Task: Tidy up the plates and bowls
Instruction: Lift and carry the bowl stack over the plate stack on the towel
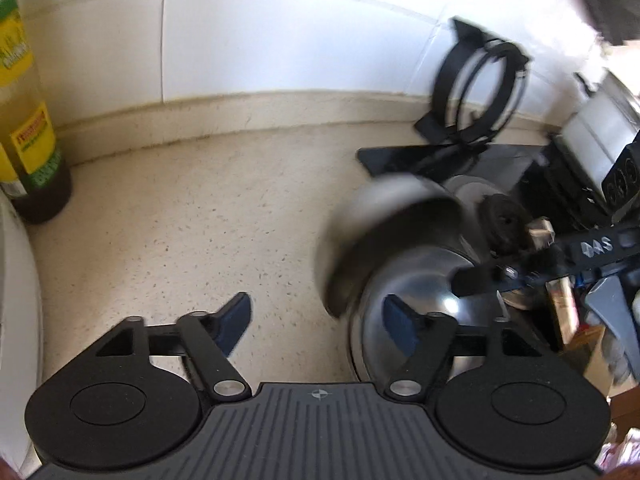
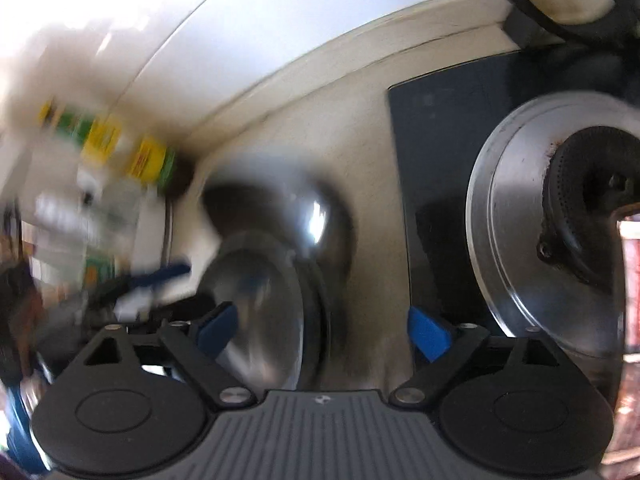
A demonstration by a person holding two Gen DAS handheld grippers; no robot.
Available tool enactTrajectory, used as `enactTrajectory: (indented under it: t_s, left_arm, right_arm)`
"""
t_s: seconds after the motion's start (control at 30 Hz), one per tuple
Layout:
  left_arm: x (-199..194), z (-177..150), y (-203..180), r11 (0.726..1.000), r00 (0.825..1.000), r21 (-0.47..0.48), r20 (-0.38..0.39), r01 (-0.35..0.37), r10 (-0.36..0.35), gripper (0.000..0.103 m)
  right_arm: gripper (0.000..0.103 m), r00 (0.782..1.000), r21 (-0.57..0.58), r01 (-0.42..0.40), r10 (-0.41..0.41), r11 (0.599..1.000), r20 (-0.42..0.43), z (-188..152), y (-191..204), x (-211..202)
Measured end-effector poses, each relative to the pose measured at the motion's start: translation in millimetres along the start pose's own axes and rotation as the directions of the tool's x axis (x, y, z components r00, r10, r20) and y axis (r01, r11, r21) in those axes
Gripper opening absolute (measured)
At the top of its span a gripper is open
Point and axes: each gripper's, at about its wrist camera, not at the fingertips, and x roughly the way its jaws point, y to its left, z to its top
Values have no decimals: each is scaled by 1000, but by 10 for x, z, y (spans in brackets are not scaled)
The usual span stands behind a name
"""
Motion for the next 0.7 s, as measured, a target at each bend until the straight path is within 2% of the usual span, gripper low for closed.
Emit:
enactTrajectory:
  t_s: [0.07, 0.13, 0.17, 0.2, 0.23, 0.27, 0.37, 0.4, 0.47, 0.53, 0.6, 0.63, 0.67, 0.7]
  left_arm:
    - [77, -54, -136, 996, 999, 84, -38, 21, -18, 83]
    - [298, -80, -247, 990, 994, 139, -114, 23, -7, 79]
    - [422, -77, -265, 991, 990, 133, -141, 32, -13, 77]
    - [518, -57, -248, 993, 986, 95, -157, 70, -55, 78]
    - [589, -23, -227, 992, 977, 40, -184, 119, -110, 68]
    - [608, 5, -228, 990, 971, 0, -196, 138, -136, 66]
    - [511, 15, -345, 990, 979, 86, -178, 116, -99, 67]
    - [510, 12, -325, 988, 978, 95, -180, 122, -103, 66]
    - [525, -22, -242, 988, 975, 77, -192, 132, -116, 63]
    - [504, -75, -107, 987, 968, 7, -197, 159, -155, 63]
    - [475, -95, -70, 990, 971, -4, -195, 143, -141, 65]
    - [476, -96, -59, 991, 973, -7, -188, 136, -135, 65]
    - [489, -83, -57, 990, 972, -25, -186, 137, -140, 62]
    - [503, -47, -52, 989, 974, -53, -175, 137, -145, 53]
  right_arm:
    - [103, 999, -11, 7, -8, 1000, -51, -28, -7, 113]
    - [102, 996, 16, -51, 52, 999, -71, 29, -64, 301]
    - [102, 995, 63, -77, 81, 995, -58, 69, -112, 378]
    - [98, 993, 97, -102, 107, 990, -51, 101, -136, 419]
    - [96, 988, 116, -136, 144, 984, -61, 115, -132, 459]
    - [97, 988, 119, -127, 136, 985, -72, 109, -101, 477]
    - [95, 985, 126, -140, 151, 982, -84, 81, -98, 441]
    - [91, 983, 133, -151, 162, 980, -81, 78, -123, 418]
    - [89, 987, 144, -129, 141, 981, -81, 39, -166, 383]
    - [85, 987, 152, -119, 134, 981, -91, -37, -211, 357]
    - [84, 982, 175, -140, 159, 975, -102, -85, -199, 375]
    - [80, 983, 183, -142, 160, 973, -93, -71, -187, 405]
    - [76, 983, 197, -142, 161, 970, -84, -35, -191, 415]
    - [76, 983, 207, -147, 166, 967, -80, -4, -195, 428]
